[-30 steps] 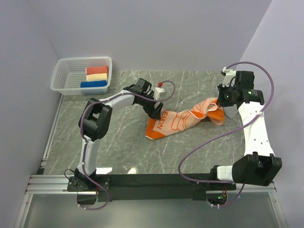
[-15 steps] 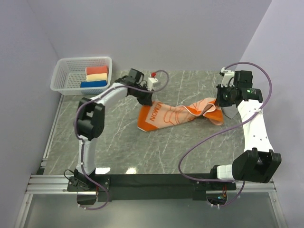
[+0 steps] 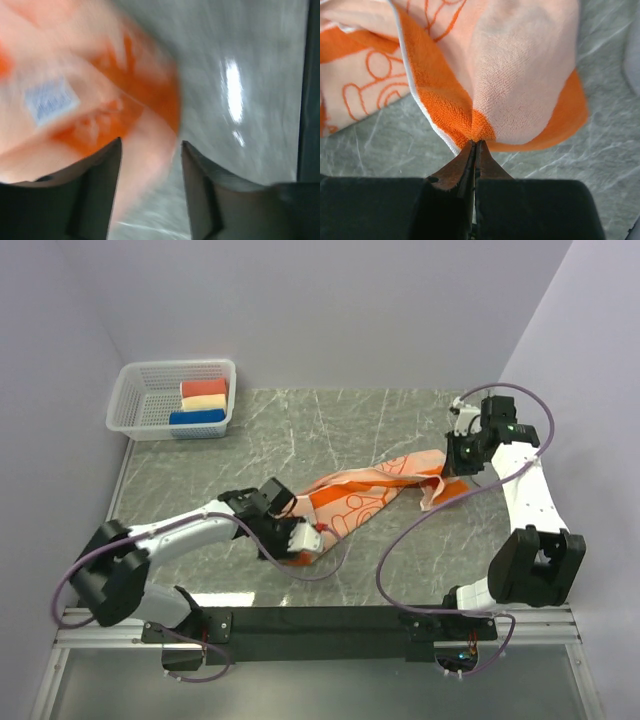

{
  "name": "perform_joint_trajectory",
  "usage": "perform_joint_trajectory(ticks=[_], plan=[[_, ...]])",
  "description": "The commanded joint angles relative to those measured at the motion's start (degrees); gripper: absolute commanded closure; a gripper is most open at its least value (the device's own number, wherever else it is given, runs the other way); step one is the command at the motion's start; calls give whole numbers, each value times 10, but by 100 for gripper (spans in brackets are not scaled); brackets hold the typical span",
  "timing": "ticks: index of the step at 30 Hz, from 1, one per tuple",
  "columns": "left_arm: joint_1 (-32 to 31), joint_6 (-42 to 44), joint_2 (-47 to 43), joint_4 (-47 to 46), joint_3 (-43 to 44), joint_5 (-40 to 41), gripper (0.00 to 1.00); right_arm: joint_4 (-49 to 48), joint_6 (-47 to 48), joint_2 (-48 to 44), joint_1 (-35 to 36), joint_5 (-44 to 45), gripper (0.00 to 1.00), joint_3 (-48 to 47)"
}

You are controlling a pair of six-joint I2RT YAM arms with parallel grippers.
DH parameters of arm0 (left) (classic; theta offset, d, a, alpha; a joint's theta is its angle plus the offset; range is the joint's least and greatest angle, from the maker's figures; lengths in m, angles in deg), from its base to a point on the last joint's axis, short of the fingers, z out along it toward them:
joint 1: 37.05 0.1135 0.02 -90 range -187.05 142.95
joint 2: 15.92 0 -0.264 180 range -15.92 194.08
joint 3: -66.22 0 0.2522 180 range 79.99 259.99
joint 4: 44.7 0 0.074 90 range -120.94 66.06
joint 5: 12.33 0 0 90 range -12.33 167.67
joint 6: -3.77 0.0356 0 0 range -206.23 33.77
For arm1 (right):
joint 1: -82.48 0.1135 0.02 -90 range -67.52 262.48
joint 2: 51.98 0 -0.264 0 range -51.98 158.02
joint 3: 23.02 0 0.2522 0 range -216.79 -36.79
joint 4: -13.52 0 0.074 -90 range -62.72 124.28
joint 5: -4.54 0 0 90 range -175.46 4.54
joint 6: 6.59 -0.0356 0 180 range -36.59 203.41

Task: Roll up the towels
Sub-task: Flatten the towel

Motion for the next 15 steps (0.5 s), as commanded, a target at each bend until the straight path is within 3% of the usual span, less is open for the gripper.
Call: perform_joint_trajectory(ticks=[1, 2, 3, 7, 10, 15], plan=[[15, 10, 19, 25, -43, 64, 39, 35, 29, 25, -1, -14, 100, 18], [23, 1, 12, 44, -36, 58, 14, 38, 33, 30, -1, -9, 100, 22], [29, -8, 6, 57, -26, 44, 13, 39, 39, 33, -1, -7, 100, 26], [88, -105, -16, 76, 45, -35, 14, 35, 45, 44, -1, 16, 100, 27], [162, -177, -3, 54, 74, -41, 21, 27, 39, 49, -1, 36, 100, 12], [256, -230, 95, 63, 110, -29, 30, 31, 28, 65, -1, 33, 100, -25]])
